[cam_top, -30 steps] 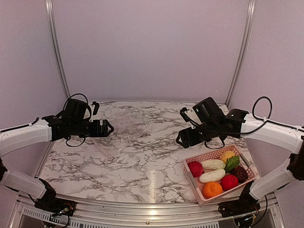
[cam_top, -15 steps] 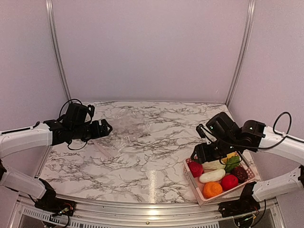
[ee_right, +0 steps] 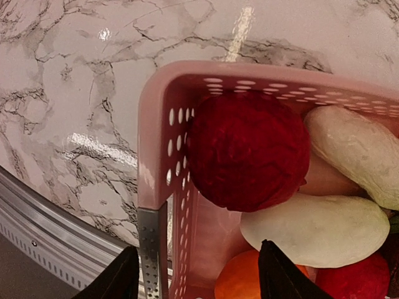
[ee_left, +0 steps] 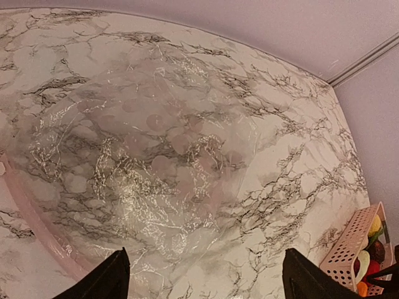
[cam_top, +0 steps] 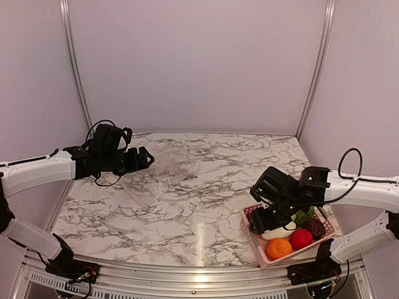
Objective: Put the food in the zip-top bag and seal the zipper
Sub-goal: Move the bin to the center of the board.
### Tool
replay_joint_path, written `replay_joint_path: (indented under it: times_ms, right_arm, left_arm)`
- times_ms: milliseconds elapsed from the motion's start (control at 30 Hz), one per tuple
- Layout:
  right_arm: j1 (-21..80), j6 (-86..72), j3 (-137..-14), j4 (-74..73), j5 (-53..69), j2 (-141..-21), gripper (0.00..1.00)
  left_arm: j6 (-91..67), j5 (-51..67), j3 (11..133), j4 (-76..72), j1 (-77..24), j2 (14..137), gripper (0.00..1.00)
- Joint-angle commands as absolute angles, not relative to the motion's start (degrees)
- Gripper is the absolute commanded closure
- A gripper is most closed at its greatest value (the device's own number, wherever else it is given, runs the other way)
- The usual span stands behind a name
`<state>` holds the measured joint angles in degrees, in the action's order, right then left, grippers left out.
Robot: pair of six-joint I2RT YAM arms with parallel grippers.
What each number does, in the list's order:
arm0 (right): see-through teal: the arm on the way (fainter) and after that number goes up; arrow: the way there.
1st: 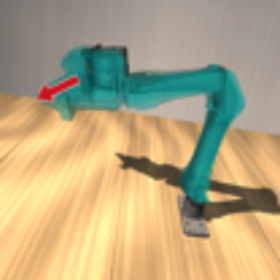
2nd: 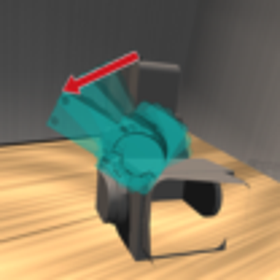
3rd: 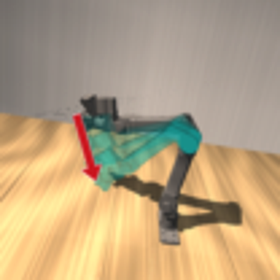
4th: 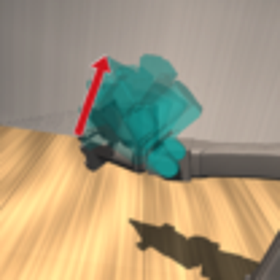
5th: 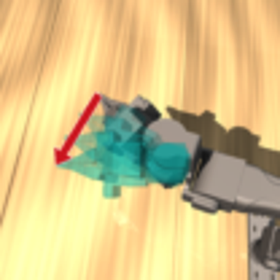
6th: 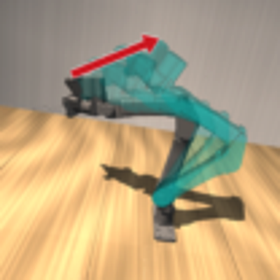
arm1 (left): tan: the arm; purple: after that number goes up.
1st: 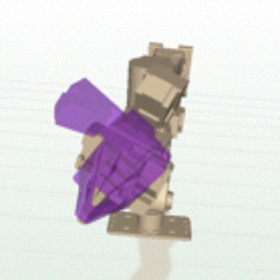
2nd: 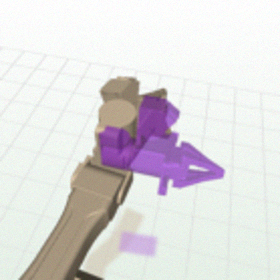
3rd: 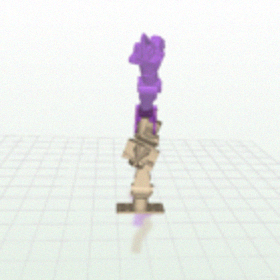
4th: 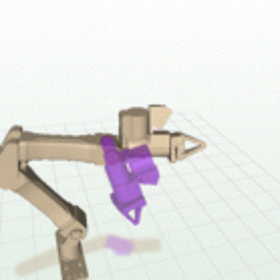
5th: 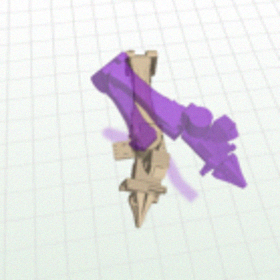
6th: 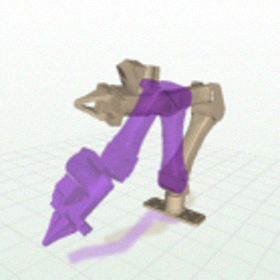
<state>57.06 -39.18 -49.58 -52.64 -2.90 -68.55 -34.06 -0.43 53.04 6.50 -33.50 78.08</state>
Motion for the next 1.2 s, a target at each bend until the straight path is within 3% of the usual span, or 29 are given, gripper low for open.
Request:
replay_joint_path:
  times_ms: [0,467,1033,1167]
  right_arm:
    - [57.7,-40.6,-52.2,-53.0,-3.7,-70.1,0.39]
    - [58.7,-35.5,-56.5,-49.0,-2.3,-79.6,0.51]
    - [59.8,-16.4,-63.9,-46.0,-3.1,-89.4,0.87]
    - [59.8,-11.6,-65.0,-45.5,-3.4,-89.6,0.98]
  left_arm:
    - [-34.1,-0.3,54.4,9.4,-33.7,78.1,0.14]
    - [-33.0,-0.6,54.6,14.5,-33.7,73.8,0.15]
    - [-31.8,-2.1,51.5,17.1,-33.7,67.0,0.16]
    - [-31.8,-0.3,51.0,16.1,-33.7,67.6,0.21]
